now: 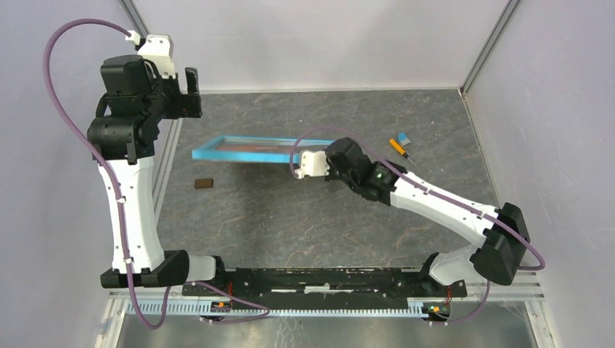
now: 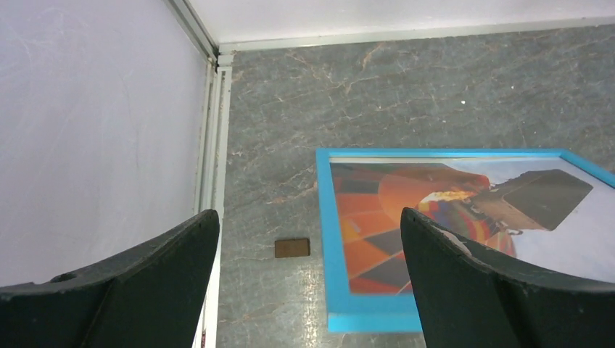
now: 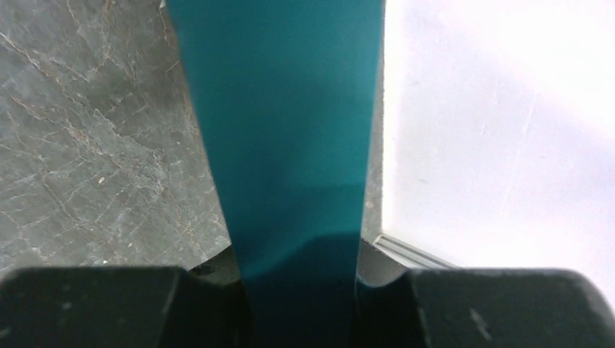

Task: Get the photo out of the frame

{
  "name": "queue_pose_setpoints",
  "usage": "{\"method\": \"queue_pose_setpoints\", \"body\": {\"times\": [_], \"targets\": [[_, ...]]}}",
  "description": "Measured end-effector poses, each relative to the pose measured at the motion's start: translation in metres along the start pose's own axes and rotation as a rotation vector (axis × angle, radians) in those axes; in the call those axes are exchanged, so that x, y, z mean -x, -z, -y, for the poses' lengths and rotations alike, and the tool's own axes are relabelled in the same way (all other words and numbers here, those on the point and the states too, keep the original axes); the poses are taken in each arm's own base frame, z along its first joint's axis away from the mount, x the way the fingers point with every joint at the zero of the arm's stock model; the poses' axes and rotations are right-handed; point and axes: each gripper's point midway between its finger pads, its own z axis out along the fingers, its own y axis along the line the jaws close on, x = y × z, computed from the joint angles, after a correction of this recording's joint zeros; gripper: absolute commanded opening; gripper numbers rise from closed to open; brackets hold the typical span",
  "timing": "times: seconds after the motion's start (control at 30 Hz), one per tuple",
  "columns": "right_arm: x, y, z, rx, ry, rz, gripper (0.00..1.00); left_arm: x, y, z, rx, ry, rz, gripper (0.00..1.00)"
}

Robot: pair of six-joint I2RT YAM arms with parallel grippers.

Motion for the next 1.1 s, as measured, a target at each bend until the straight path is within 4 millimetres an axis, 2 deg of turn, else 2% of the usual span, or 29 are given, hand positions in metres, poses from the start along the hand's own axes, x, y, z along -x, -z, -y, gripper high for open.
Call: {"method": "queue_pose_setpoints", "body": {"times": [0.1,0.23,0.47,0.67,0.7,0.77,0.8,1.0,1.1], "targets": [[0.000,-0.003,-0.016,-0.042,0.085,-0.011,0.00,-0.007,-0.004,0.001,-0.005,-0.001,-0.021,1.00],[-0.013,-0.010,-0.039,-0.096,0.156,-0.050,0.00,-0.013,-0.007,0.002,-0.009,-0.002,-0.038,1.00],[-0.054,-0.022,-0.086,-0.194,0.233,-0.096,0.00,-0.035,-0.020,0.006,-0.021,-0.003,-0.101,1.00],[-0.087,-0.024,-0.124,-0.229,0.270,-0.103,0.00,-0.056,-0.035,0.012,-0.048,-0.003,-0.151,1.00],[-0.089,-0.024,-0.128,-0.231,0.274,-0.100,0.03,-0.059,-0.037,0.013,-0.051,-0.002,-0.158,1.00],[-0.091,-0.024,-0.136,-0.235,0.281,-0.093,0.27,-0.067,-0.041,0.015,-0.056,-0.002,-0.174,1.00],[-0.092,-0.024,-0.140,-0.234,0.284,-0.092,0.34,-0.070,-0.043,0.015,-0.058,-0.002,-0.184,1.00],[-0.097,-0.030,-0.167,-0.165,0.321,-0.086,0.62,-0.086,-0.051,0.020,-0.081,-0.003,-0.220,1.00],[-0.099,-0.031,-0.178,-0.121,0.333,-0.080,0.71,-0.095,-0.055,0.021,-0.089,-0.015,-0.242,1.00]]}}
